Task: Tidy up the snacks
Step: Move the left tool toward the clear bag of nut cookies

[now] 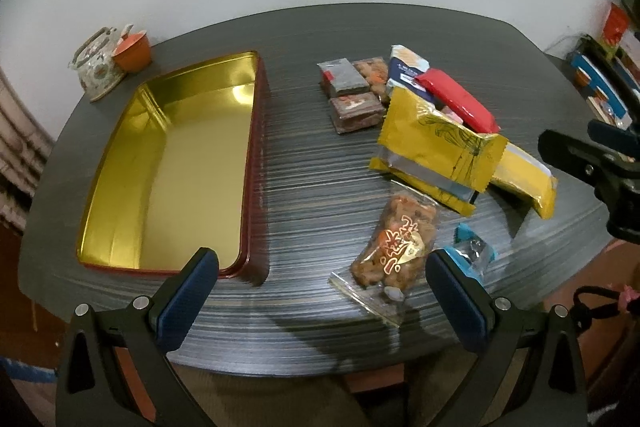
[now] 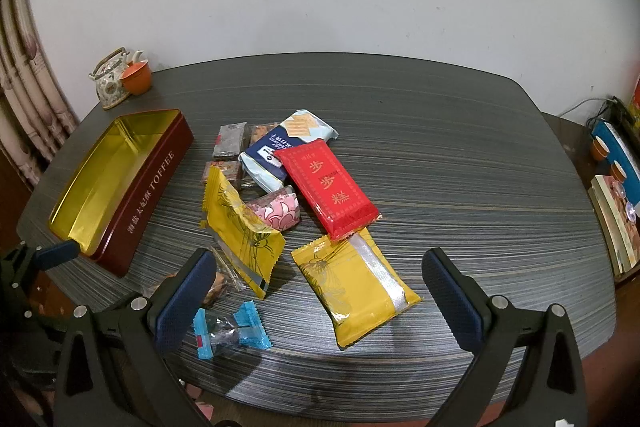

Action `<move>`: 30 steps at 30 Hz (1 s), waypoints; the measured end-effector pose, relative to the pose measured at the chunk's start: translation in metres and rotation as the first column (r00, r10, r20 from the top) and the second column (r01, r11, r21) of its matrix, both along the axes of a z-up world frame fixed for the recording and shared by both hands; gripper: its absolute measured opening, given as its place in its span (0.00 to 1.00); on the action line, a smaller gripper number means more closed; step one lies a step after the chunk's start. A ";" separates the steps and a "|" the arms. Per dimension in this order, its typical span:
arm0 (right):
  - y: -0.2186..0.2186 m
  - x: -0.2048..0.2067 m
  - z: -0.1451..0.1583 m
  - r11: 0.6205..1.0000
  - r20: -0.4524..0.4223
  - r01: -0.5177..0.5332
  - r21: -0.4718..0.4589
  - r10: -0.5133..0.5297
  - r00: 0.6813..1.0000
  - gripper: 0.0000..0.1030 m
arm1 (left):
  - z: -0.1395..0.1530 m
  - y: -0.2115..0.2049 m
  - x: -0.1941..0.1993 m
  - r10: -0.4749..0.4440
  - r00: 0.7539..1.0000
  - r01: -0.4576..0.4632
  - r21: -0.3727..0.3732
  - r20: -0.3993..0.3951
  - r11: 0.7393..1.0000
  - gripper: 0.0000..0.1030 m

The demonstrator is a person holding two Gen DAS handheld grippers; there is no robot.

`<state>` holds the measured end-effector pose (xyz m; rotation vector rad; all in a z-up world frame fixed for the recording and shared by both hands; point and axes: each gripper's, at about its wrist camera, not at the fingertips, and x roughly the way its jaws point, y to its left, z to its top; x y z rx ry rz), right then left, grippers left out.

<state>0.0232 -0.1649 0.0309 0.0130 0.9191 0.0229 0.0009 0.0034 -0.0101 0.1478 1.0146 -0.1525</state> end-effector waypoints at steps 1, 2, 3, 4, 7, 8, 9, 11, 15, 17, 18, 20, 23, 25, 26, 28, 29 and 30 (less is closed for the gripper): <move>0.000 0.000 0.001 1.000 0.000 0.000 0.000 0.000 1.000 0.99 | 0.000 -0.001 0.000 -0.004 1.000 0.004 0.000 -0.001 1.000 1.00; 0.000 -0.001 0.001 1.000 0.000 0.000 0.001 0.000 1.000 0.99 | -0.001 -0.002 0.000 -0.002 1.000 0.002 0.004 -0.001 1.000 1.00; 0.000 -0.001 0.002 1.000 0.000 0.000 0.000 0.000 1.000 0.99 | -0.001 -0.003 0.000 -0.002 1.000 0.002 0.007 -0.001 1.000 1.00; 0.000 -0.001 0.002 1.000 0.001 0.001 0.000 -0.001 1.000 0.99 | -0.001 -0.003 0.000 -0.005 1.000 0.005 0.005 -0.002 1.000 1.00; -0.001 -0.001 0.002 1.000 0.002 0.004 0.001 -0.004 1.000 0.99 | -0.002 -0.003 0.000 -0.008 1.000 0.008 -0.004 -0.008 1.000 1.00; -0.001 -0.001 0.001 1.000 0.003 0.005 0.002 -0.005 1.000 0.99 | -0.002 -0.003 0.000 -0.005 1.000 0.005 0.001 -0.009 1.000 1.00; -0.002 -0.002 0.001 1.000 0.002 0.006 0.003 -0.006 1.000 0.99 | -0.002 -0.003 0.000 -0.004 1.000 0.004 0.003 -0.008 1.000 1.00; -0.001 -0.002 0.000 1.000 0.002 0.007 0.005 -0.007 1.000 0.99 | -0.002 -0.003 0.000 -0.007 1.000 0.007 -0.004 -0.010 1.000 1.00; -0.002 -0.002 0.001 1.000 0.002 0.009 0.006 -0.009 1.000 0.99 | -0.003 -0.003 0.001 -0.006 1.000 0.006 -0.007 -0.018 1.000 1.00; -0.002 -0.002 0.000 1.000 0.000 0.010 0.008 -0.010 1.000 0.99 | -0.004 -0.004 0.001 -0.011 1.000 0.011 -0.007 -0.023 1.000 1.00; -0.003 -0.001 0.000 1.000 0.001 0.010 0.007 -0.010 1.000 0.99 | -0.004 -0.004 0.001 -0.015 1.000 0.015 -0.012 -0.021 1.000 1.00; -0.003 -0.002 0.000 1.000 0.000 0.012 0.009 -0.012 1.000 0.99 | -0.004 -0.005 0.000 -0.023 1.000 0.023 -0.013 -0.021 1.000 1.00; -0.004 -0.002 0.001 1.000 0.001 0.014 0.009 -0.014 1.000 0.99 | -0.004 -0.005 0.000 -0.031 0.999 0.031 -0.016 -0.026 0.999 1.00; -0.005 -0.002 0.001 1.000 0.000 0.016 0.010 -0.016 1.000 0.99 | -0.005 -0.005 0.001 -0.028 0.999 0.027 -0.014 -0.030 1.000 1.00; -0.005 -0.002 0.000 1.000 0.000 0.016 0.011 -0.016 1.000 0.99 | -0.005 -0.005 0.001 -0.030 0.999 0.029 -0.021 -0.033 0.999 1.00; -0.004 -0.002 0.000 1.000 -0.001 0.015 0.012 -0.015 1.000 0.99 | -0.005 -0.005 0.002 -0.024 0.999 0.024 -0.014 -0.031 1.000 1.00; -0.004 -0.001 0.000 1.000 -0.001 0.015 0.010 -0.015 1.000 0.99 | -0.005 -0.005 0.002 -0.025 0.999 0.025 -0.013 -0.033 1.000 1.00; -0.005 -0.001 0.000 1.000 -0.001 0.015 0.010 -0.015 1.000 0.99 | -0.005 -0.005 0.002 -0.022 0.999 0.021 -0.006 -0.033 1.000 1.00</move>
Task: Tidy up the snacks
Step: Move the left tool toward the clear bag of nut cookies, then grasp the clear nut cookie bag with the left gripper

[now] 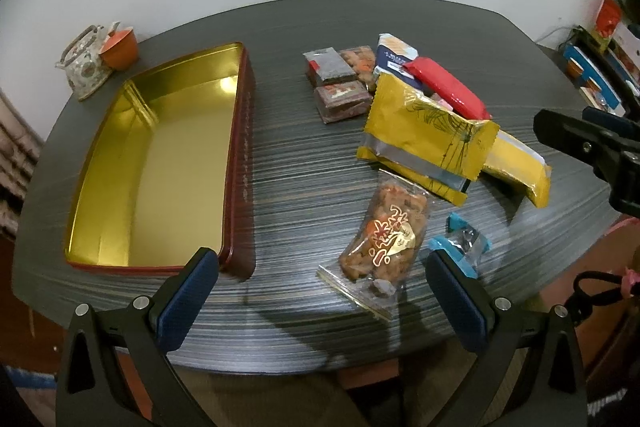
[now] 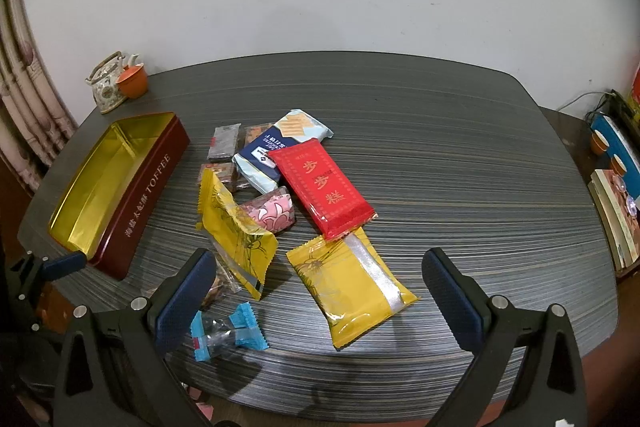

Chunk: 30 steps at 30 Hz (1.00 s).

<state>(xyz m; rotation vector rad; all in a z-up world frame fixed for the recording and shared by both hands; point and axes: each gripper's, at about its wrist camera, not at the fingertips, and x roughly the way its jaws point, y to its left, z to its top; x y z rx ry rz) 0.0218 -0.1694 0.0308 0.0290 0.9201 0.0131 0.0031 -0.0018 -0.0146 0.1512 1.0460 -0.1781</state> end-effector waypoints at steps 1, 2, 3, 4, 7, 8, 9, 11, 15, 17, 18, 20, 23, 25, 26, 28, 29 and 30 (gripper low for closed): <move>0.000 0.000 0.000 1.000 -0.002 -0.001 0.000 0.001 1.000 0.99 | 0.000 0.000 0.000 0.002 1.000 -0.002 0.006 0.002 1.000 1.00; 0.000 0.000 0.000 1.000 -0.004 -0.002 0.001 0.002 1.000 0.99 | 0.000 0.000 0.000 -0.001 1.000 0.001 0.003 0.001 1.000 1.00; 0.000 -0.001 0.000 1.000 -0.005 -0.003 0.001 0.003 1.000 0.99 | 0.000 0.000 0.000 -0.002 1.000 0.002 -0.001 -0.001 1.000 1.00; 0.000 -0.001 0.000 1.000 -0.007 -0.004 0.000 0.004 1.000 0.99 | 0.000 0.000 0.001 0.001 1.000 -0.001 0.001 0.002 1.000 1.00; -0.001 -0.001 0.000 1.000 -0.010 -0.006 -0.002 0.006 1.000 0.99 | 0.000 0.002 0.001 0.000 1.000 0.000 0.001 0.000 1.000 1.00; -0.001 -0.001 0.000 1.000 -0.011 -0.007 -0.002 0.007 1.000 0.99 | 0.000 0.002 0.002 0.002 1.000 -0.002 0.001 0.000 1.000 1.00; -0.002 0.000 -0.001 1.000 -0.014 -0.007 -0.001 0.007 1.000 0.99 | 0.000 0.004 0.002 0.005 1.000 -0.005 0.000 -0.002 1.000 1.00; -0.002 0.000 -0.001 1.000 -0.018 -0.006 -0.003 0.006 1.000 0.99 | 0.000 0.006 0.004 0.013 1.000 -0.013 0.002 -0.004 1.000 1.00; -0.002 0.000 -0.001 1.000 -0.022 -0.007 -0.006 0.006 1.000 0.99 | -0.002 0.007 0.005 0.011 1.000 -0.011 0.011 -0.005 1.000 1.00; -0.001 0.001 -0.002 1.000 -0.030 -0.011 -0.013 0.011 0.999 0.99 | -0.003 0.006 0.005 0.002 1.000 -0.002 0.007 -0.012 1.000 1.00; -0.001 0.001 -0.003 1.000 -0.035 -0.013 -0.015 0.013 0.999 0.99 | -0.004 0.005 0.004 -0.007 1.000 0.007 0.008 -0.014 1.000 1.00; 0.000 0.001 -0.005 1.000 -0.044 -0.017 -0.019 0.017 0.999 0.99 | -0.005 0.004 0.004 -0.018 1.000 0.018 0.011 -0.015 1.000 1.00; 0.001 0.001 -0.006 0.999 -0.048 -0.021 -0.026 0.020 0.999 0.99 | -0.007 0.001 0.004 -0.027 0.999 0.028 0.023 -0.017 0.999 1.00; 0.001 0.002 -0.007 0.999 -0.050 -0.020 -0.030 0.019 0.999 0.99 | -0.008 -0.002 0.004 -0.037 0.999 0.037 0.032 -0.015 0.999 1.00; 0.001 0.002 -0.007 0.999 -0.051 -0.020 -0.030 0.018 0.999 0.99 | -0.008 -0.002 0.004 -0.039 0.999 0.039 0.036 -0.015 0.999 1.00; 0.000 0.003 -0.008 0.999 -0.054 -0.015 -0.030 0.014 0.998 0.99 | -0.007 -0.005 0.003 -0.050 0.999 0.050 0.043 -0.011 0.998 1.00; 0.000 0.003 -0.008 0.999 -0.055 -0.013 -0.031 0.011 0.998 0.99 | -0.007 -0.006 0.003 -0.053 0.999 0.054 0.047 -0.011 0.997 1.00; -0.001 0.003 -0.008 0.999 -0.057 -0.009 -0.031 0.007 0.998 0.99 | -0.007 -0.007 0.002 -0.059 0.998 0.059 0.051 -0.009 0.997 1.00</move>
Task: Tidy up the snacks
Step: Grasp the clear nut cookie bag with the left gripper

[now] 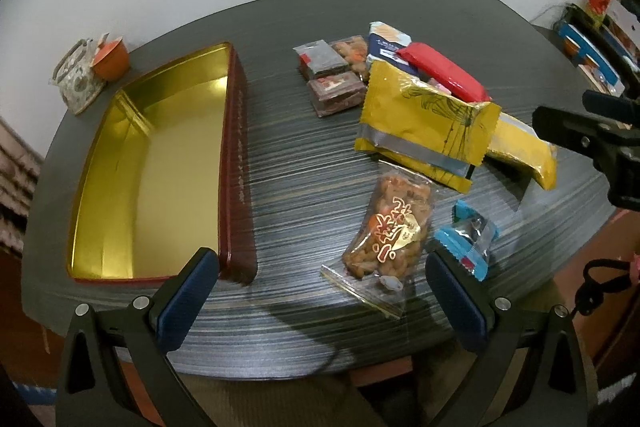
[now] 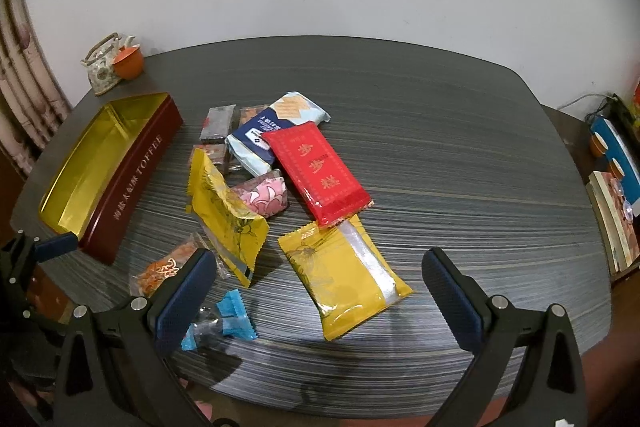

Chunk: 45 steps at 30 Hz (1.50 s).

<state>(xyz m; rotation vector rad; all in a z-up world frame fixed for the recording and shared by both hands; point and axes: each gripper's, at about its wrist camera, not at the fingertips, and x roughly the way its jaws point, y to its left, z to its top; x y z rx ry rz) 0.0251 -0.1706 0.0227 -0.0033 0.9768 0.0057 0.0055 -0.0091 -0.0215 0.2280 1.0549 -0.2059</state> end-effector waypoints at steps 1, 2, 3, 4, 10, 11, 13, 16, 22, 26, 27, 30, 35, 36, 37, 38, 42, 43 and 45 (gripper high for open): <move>0.000 0.000 0.000 1.000 0.000 0.002 0.001 -0.002 1.000 0.99 | 0.000 -0.001 0.000 -0.003 1.000 0.003 0.003 0.001 1.000 1.00; -0.001 0.000 0.000 1.000 -0.001 0.005 0.002 -0.005 1.000 0.99 | 0.000 -0.002 0.000 -0.007 1.000 0.007 0.004 -0.001 1.000 1.00; -0.002 0.001 -0.001 1.000 -0.001 0.008 0.002 -0.008 1.000 0.99 | -0.001 -0.002 0.000 -0.011 1.000 0.011 0.004 -0.001 1.000 1.00; -0.003 0.001 -0.001 1.000 -0.003 0.010 0.000 -0.010 1.000 0.99 | -0.001 -0.003 0.000 -0.013 1.000 0.013 0.007 0.001 1.000 1.00; -0.006 0.001 -0.001 1.000 -0.003 0.019 -0.003 -0.019 1.000 0.98 | 0.000 -0.009 -0.004 -0.050 0.999 0.050 0.024 0.014 0.998 0.99; -0.007 0.001 -0.001 1.000 -0.002 0.020 -0.004 -0.020 1.000 0.98 | 0.000 -0.010 -0.004 -0.057 0.998 0.057 0.025 0.016 0.998 0.99; -0.009 0.002 -0.001 1.000 -0.005 0.020 -0.008 -0.020 1.000 0.97 | 0.000 -0.013 -0.005 -0.075 0.997 0.074 0.030 0.020 0.997 0.98; -0.015 0.003 -0.002 1.000 -0.007 0.023 -0.012 -0.023 1.000 0.93 | 0.001 -0.016 -0.005 -0.100 0.995 0.100 0.035 0.019 0.994 0.93; -0.031 0.004 -0.002 0.997 -0.010 0.081 0.018 -0.081 0.997 0.93 | 0.001 -0.017 -0.003 -0.172 0.985 0.172 -0.009 -0.008 0.985 0.82; -0.030 0.004 -0.002 0.997 -0.011 0.080 0.017 -0.079 0.997 0.93 | -0.002 -0.017 0.000 -0.209 0.977 0.208 -0.033 -0.033 0.978 0.72; -0.030 0.004 -0.002 0.997 -0.010 0.077 0.014 -0.077 0.997 0.93 | -0.003 -0.017 0.001 -0.215 0.976 0.214 -0.037 -0.038 0.976 0.71; -0.029 0.005 -0.003 0.997 -0.012 0.075 0.014 -0.075 0.997 0.93 | -0.008 -0.018 0.003 -0.237 0.970 0.234 -0.051 -0.061 0.971 0.67; -0.032 0.006 -0.005 0.996 -0.020 0.085 0.022 -0.084 0.996 0.93 | -0.018 -0.021 0.009 -0.274 0.957 0.268 -0.072 -0.095 0.961 0.61; -0.033 0.006 -0.006 0.996 -0.022 0.086 0.026 -0.085 0.996 0.93 | -0.019 -0.022 0.010 -0.278 0.955 0.272 -0.070 -0.101 0.960 0.61; -0.035 0.007 -0.006 0.996 -0.027 0.090 0.028 -0.089 0.996 0.93 | -0.021 -0.022 0.012 -0.283 0.953 0.276 -0.071 -0.106 0.958 0.61; -0.036 0.007 -0.007 0.995 -0.028 0.093 0.031 -0.092 0.995 0.93 | -0.021 -0.022 0.013 -0.285 0.952 0.278 -0.075 -0.110 0.958 0.61; -0.043 0.007 -0.007 0.993 -0.027 0.111 0.047 -0.110 0.994 0.93 | -0.028 -0.028 0.020 -0.317 0.939 0.309 -0.075 -0.137 0.948 0.60; -0.045 0.007 -0.008 0.992 -0.028 0.119 0.052 -0.117 0.993 0.93 | -0.030 -0.029 0.020 -0.321 0.937 0.314 -0.073 -0.140 0.947 0.59; -0.047 0.009 -0.009 0.990 -0.032 0.126 0.058 -0.124 0.992 0.93 | -0.034 -0.031 0.023 -0.330 0.932 0.322 -0.075 -0.151 0.944 0.55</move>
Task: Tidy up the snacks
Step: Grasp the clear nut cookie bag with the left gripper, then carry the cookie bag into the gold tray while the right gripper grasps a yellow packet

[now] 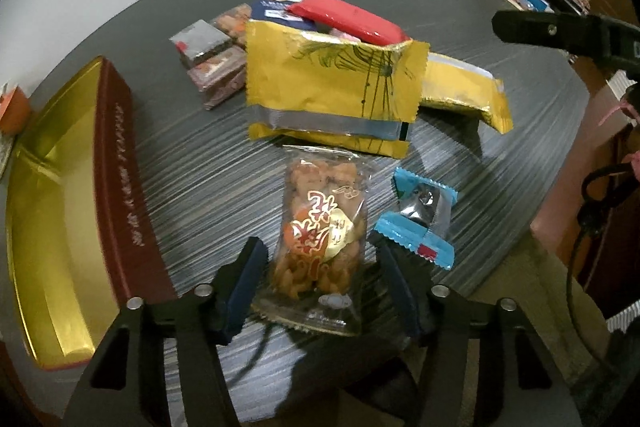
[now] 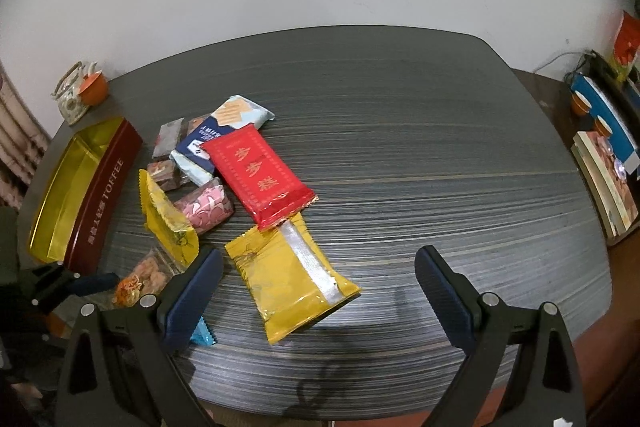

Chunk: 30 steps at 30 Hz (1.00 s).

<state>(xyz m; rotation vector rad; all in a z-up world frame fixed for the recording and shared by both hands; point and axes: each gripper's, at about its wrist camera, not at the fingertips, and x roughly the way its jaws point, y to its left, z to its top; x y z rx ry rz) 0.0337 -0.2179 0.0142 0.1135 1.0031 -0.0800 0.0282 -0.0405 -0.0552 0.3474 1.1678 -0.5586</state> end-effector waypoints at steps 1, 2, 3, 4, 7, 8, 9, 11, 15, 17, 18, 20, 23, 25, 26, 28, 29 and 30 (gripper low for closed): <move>-0.001 0.000 0.000 1.000 -0.001 0.002 0.003 -0.002 1.000 0.93 | -0.001 -0.001 0.001 -0.003 1.000 0.003 -0.003 -0.006 1.000 0.54; -0.001 0.000 0.000 1.000 -0.001 0.002 0.006 -0.002 1.000 0.93 | -0.003 -0.001 0.002 -0.003 1.000 0.003 -0.002 -0.008 1.000 0.52; -0.001 0.000 -0.001 1.000 -0.003 0.001 0.009 -0.001 1.000 0.93 | -0.004 -0.001 0.003 -0.002 1.000 0.002 0.002 -0.007 1.000 0.50; -0.001 0.000 -0.001 1.000 -0.003 0.000 0.010 0.000 1.000 0.93 | -0.004 -0.001 0.004 -0.004 1.000 0.004 0.003 -0.003 1.000 0.48; 0.000 0.000 0.000 1.000 -0.003 -0.003 0.005 0.003 1.000 0.93 | -0.005 -0.003 0.008 -0.006 1.000 0.006 -0.005 -0.009 1.000 0.45; 0.000 0.000 0.000 1.000 -0.001 -0.002 0.007 0.002 1.000 0.93 | -0.005 -0.003 0.009 -0.009 1.000 0.009 -0.005 -0.009 1.000 0.45; -0.001 0.000 0.000 1.000 -0.002 -0.001 0.009 0.001 1.000 0.93 | -0.005 -0.004 0.010 -0.009 1.000 0.009 -0.004 -0.008 1.000 0.44; -0.001 0.000 0.000 1.000 -0.002 0.001 0.010 -0.001 1.000 0.93 | -0.006 -0.006 0.011 -0.012 1.000 0.012 -0.001 -0.003 1.000 0.43; -0.002 0.000 -0.001 1.000 -0.009 -0.004 0.013 0.004 1.000 0.93 | -0.005 -0.008 0.013 -0.006 1.000 0.006 -0.006 -0.004 1.000 0.41; -0.003 0.001 -0.004 1.000 -0.018 -0.011 0.011 0.011 1.000 0.93 | -0.004 -0.008 0.012 -0.002 1.000 0.002 -0.013 -0.008 1.000 0.40; -0.003 0.002 -0.006 1.000 -0.027 -0.021 0.009 0.022 0.999 0.93 | -0.004 -0.008 0.012 0.000 1.000 0.000 -0.013 -0.008 1.000 0.40; -0.002 0.003 -0.011 0.998 -0.047 -0.055 0.011 0.055 0.997 0.93 | -0.001 -0.006 0.012 0.003 1.000 -0.003 -0.022 -0.007 1.000 0.40; 0.001 0.005 -0.016 0.995 -0.062 -0.097 0.009 0.097 0.993 0.93 | 0.005 -0.001 0.010 0.006 1.000 -0.006 -0.041 -0.002 0.999 0.39; 0.006 0.007 -0.018 0.989 -0.067 -0.146 0.002 0.146 0.987 0.93 | 0.008 0.001 0.010 0.011 1.000 -0.011 -0.049 -0.001 0.999 0.39; 0.009 0.008 -0.020 0.986 -0.072 -0.165 -0.008 0.164 0.984 0.93 | 0.009 0.002 0.009 0.011 1.000 -0.011 -0.053 -0.001 0.999 0.39; 0.015 0.012 -0.025 0.974 -0.079 -0.224 -0.028 0.222 0.972 0.93 | 0.012 0.004 0.006 0.011 1.000 -0.011 -0.060 0.004 0.998 0.39; 0.018 0.015 -0.029 0.966 -0.096 -0.254 -0.044 0.249 0.964 0.93 | 0.013 0.005 0.005 0.010 1.000 -0.010 -0.062 0.005 0.998 0.39; 0.020 0.016 -0.032 0.960 -0.107 -0.272 -0.061 0.265 0.958 0.93 | 0.014 0.005 0.004 0.012 1.000 -0.011 -0.062 0.007 0.998 0.39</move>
